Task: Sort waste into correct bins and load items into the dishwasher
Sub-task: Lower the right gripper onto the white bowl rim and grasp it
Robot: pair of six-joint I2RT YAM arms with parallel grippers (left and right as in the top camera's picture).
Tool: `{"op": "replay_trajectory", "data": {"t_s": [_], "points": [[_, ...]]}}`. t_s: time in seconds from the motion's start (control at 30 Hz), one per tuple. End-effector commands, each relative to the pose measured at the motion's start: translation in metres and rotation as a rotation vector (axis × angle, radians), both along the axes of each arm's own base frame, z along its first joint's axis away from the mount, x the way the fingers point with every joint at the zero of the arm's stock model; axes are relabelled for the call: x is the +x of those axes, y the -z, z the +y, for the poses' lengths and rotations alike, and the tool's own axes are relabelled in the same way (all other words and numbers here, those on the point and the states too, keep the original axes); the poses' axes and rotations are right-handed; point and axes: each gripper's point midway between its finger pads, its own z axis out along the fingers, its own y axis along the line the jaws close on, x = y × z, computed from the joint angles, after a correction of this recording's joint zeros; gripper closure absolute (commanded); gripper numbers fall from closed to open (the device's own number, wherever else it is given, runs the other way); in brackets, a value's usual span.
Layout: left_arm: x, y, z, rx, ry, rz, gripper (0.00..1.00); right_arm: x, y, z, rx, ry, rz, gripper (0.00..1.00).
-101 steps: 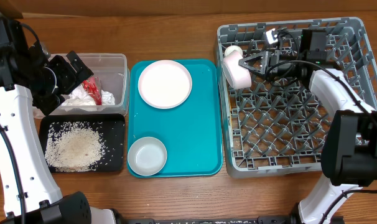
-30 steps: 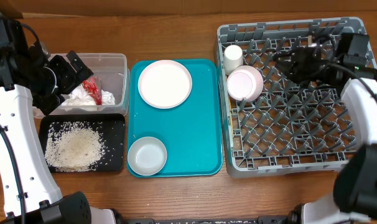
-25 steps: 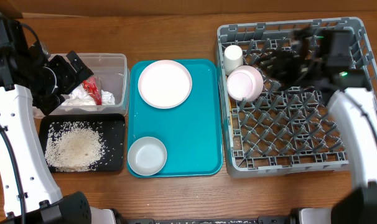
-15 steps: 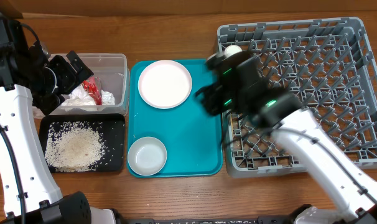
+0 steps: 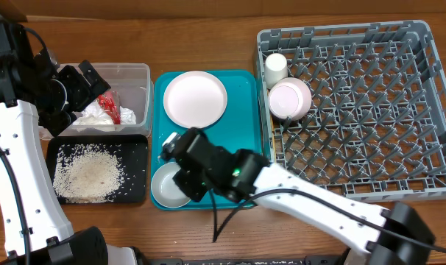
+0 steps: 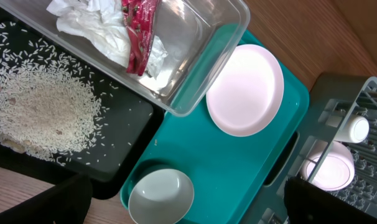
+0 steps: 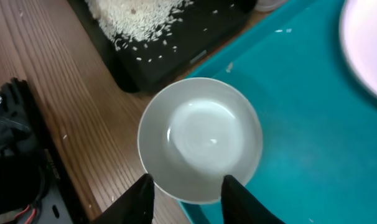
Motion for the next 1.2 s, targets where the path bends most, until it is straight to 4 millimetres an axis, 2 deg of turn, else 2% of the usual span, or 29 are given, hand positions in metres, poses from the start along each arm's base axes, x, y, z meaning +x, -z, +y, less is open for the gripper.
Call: {"op": "replay_trajectory", "data": {"t_s": [0.0, 0.2, 0.43, 0.5, 0.53, 0.6, 0.73, 0.83, 1.0, 1.17], "points": [[0.002, -0.005, -0.001, 0.006, 0.02, -0.02, 0.0, -0.009, 0.022, 0.016, -0.028, -0.042, -0.007, 0.66], [0.002, -0.005, -0.001, 0.006, 0.02, -0.02, 0.0, -0.025, 0.043, 0.037, -0.037, -0.131, -0.03, 0.69], [0.002, -0.005, -0.001, 0.006, 0.02, -0.02, 0.0, -0.02, 0.061, 0.038, -0.08, -0.138, -0.059, 0.96], [0.002, -0.005, -0.001, 0.006, 0.02, -0.02, 0.0, -0.02, 0.068, 0.038, -0.091, -0.138, -0.053, 0.96], [0.002, -0.005, -0.001, 0.006, 0.02, -0.02, 0.0, -0.02, 0.081, 0.038, -0.114, -0.138, -0.042, 0.96], [0.002, -0.005, -0.001, 0.006, 0.02, -0.02, 0.0, -0.017, 0.089, 0.036, -0.133, -0.129, -0.043, 0.96], [0.002, -0.005, -0.001, 0.006, 0.02, -0.02, 0.0, 0.004, 0.096, 0.026, -0.19, -0.063, -0.112, 0.96], [0.002, -0.005, -0.001, 0.006, 0.02, -0.02, 0.0, 0.024, 0.095, 0.015, -0.212, 0.051, -0.142, 0.96], [0.002, -0.005, -0.001, 0.006, 0.02, -0.02, 0.0, 0.042, 0.097, 0.001, -0.22, 0.135, -0.109, 0.96], [0.002, -0.005, -0.001, 0.006, 0.02, -0.02, 0.0, 0.063, 0.101, -0.023, -0.251, 0.23, -0.071, 0.96]]}}
